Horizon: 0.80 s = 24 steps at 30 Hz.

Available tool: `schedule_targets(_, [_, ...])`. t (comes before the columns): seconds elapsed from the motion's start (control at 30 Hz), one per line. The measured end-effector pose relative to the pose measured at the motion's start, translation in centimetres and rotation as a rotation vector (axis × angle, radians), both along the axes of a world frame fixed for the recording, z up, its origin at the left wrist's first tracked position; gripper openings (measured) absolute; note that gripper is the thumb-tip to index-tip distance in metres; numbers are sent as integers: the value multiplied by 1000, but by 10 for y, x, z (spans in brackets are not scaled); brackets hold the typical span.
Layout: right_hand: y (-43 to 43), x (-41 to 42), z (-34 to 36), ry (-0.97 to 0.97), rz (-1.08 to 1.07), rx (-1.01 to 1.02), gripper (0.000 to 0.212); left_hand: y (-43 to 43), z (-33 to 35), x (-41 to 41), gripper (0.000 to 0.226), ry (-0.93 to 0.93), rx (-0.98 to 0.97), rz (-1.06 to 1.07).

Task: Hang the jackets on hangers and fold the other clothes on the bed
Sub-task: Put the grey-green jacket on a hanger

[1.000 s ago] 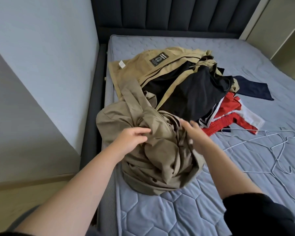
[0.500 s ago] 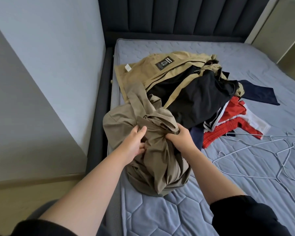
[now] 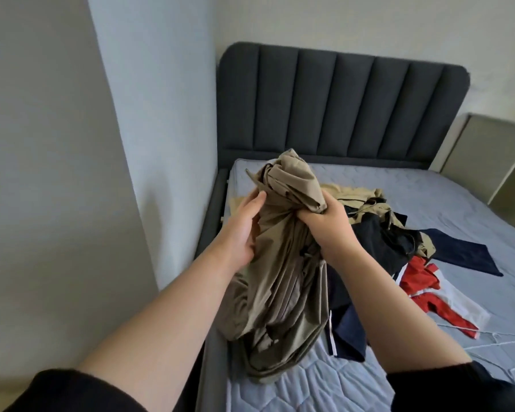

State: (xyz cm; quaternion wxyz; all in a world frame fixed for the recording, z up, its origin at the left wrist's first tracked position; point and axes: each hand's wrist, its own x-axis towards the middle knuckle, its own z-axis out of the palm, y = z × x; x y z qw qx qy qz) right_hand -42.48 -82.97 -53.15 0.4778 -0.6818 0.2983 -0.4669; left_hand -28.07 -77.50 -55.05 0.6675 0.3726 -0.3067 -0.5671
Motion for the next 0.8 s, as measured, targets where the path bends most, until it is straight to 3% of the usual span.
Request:
schedule_targets(0.1, [8, 9, 44, -72, 10, -35, 41, 11, 48, 10, 26, -46, -93, 46])
schedule_targets(0.23, [35, 27, 111, -187, 99, -115, 41, 39, 116, 31, 26, -272, -187, 206])
schedule_targets(0.33, [63, 45, 156, -250, 199, -139, 38, 67, 164, 48, 42, -392, -242, 370])
schedule_targets(0.43, [97, 73, 194, -309, 305, -149, 35, 103, 203, 68, 70, -411, -214, 507])
schedule_targets(0.6, [170, 133, 240, -383, 484, -148, 36, 190, 245, 109, 60, -461, -166, 669])
schedule_targets(0.8, [263, 218, 266, -441, 680, -38, 32, 309, 272, 172, 92, -527, 19, 912])
